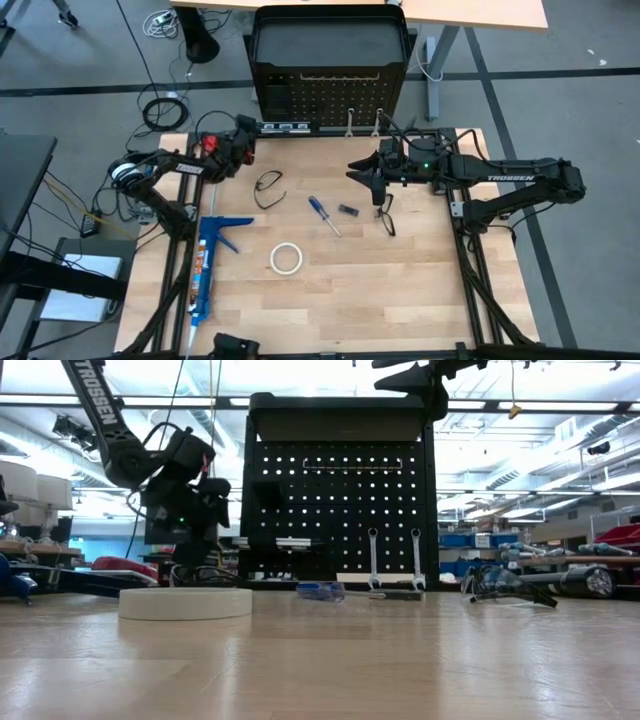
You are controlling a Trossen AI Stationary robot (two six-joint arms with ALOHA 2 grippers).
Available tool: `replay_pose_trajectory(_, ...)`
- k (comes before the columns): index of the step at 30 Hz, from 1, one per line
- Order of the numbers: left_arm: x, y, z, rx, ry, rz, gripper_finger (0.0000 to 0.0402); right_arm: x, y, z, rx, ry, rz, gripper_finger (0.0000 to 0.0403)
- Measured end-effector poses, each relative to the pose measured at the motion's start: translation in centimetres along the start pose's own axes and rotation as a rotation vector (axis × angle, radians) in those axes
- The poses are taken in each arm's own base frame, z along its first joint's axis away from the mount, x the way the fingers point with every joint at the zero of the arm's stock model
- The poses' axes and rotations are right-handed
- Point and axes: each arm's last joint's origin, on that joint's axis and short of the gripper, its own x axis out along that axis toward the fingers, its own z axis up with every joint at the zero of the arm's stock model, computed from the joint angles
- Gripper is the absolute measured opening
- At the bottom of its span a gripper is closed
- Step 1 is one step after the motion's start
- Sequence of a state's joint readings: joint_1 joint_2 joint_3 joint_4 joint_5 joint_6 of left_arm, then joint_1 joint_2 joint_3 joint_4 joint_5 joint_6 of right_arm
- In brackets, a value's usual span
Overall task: Hang tools onto peg board
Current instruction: Remove the spirit level from the black pegboard
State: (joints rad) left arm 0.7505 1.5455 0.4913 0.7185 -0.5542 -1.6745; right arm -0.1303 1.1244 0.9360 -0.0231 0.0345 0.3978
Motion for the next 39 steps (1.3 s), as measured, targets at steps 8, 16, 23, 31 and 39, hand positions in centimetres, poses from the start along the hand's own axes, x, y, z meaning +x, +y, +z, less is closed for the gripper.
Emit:
replay_pose_trajectory(8, 0.8, -1.1, 0.0, 0.026, 0.003, 0.029, 0.028, 0.0, 0.0, 0.0, 0.003, -0.001, -0.001, 0.0153)
replay_pose_trajectory(16, 1.0, -1.3, -0.2, 0.042, 0.026, 0.067, 0.028, 0.0, 0.0, 0.0, 0.003, -0.004, 0.0, 0.0153)
replay_pose_trajectory(23, 1.0, -1.1, -0.3, 0.042, 0.05, 0.086, 0.0262, 0.0, 0.0, 0.0, 0.0, -0.004, 0.0, 0.0153)
replay_pose_trajectory(31, 1.5, -1.5, -0.8, 0.048, 0.102, 0.081, 0.0239, 0.0, 0.0, 0.0, 0.0, -0.004, 0.0, 0.0153)
replay_pose_trajectory(39, 2.7, -1.3, -1.6, 0.054, 0.137, 0.097, 0.0239, 0.0, 0.0, 0.1, 0.004, -0.007, 0.001, 0.0153)
